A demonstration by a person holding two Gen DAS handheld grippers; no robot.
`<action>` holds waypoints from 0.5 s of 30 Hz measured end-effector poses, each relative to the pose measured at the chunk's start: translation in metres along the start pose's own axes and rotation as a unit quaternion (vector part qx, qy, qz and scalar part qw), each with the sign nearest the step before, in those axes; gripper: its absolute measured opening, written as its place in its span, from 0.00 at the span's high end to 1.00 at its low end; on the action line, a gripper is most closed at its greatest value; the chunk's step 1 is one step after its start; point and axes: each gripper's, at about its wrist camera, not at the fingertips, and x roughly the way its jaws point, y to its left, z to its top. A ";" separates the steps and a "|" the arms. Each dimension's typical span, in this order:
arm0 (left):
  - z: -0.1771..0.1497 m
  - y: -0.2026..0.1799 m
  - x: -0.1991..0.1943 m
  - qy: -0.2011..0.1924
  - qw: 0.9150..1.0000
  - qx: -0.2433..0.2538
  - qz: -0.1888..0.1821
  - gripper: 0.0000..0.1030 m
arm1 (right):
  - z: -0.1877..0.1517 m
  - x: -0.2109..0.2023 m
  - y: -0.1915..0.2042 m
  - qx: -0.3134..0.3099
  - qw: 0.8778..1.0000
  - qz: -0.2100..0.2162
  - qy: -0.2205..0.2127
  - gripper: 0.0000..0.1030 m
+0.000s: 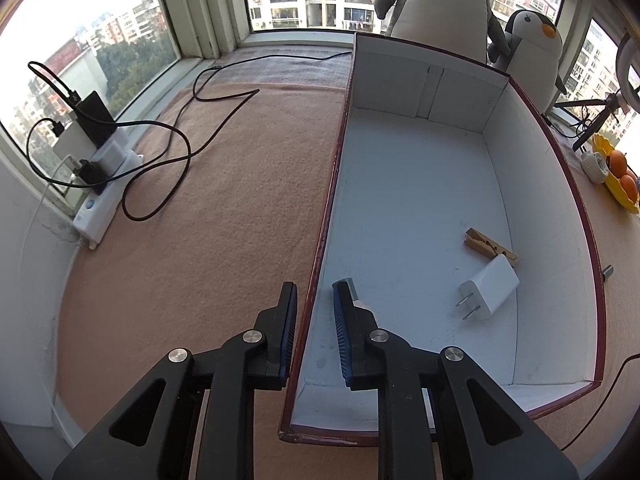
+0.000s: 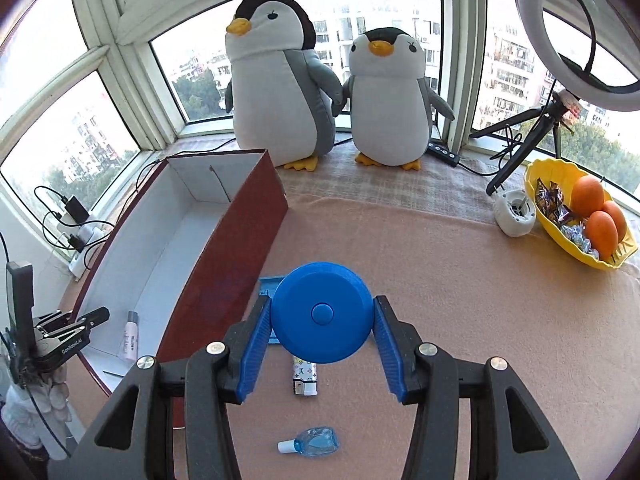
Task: Organize rigid objects
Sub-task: 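Carry the blue tape measure into the box and release it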
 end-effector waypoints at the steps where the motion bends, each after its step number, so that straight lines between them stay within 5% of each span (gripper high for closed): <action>1: 0.000 0.000 0.000 -0.001 1.000 0.001 0.000 0.83 | 0.001 -0.001 0.005 -0.007 1.000 0.003 -0.001 0.55; 15: 0.001 -0.002 -0.002 -0.004 1.000 0.002 0.000 0.83 | 0.007 -0.003 0.085 -0.107 0.994 0.024 -0.008 0.55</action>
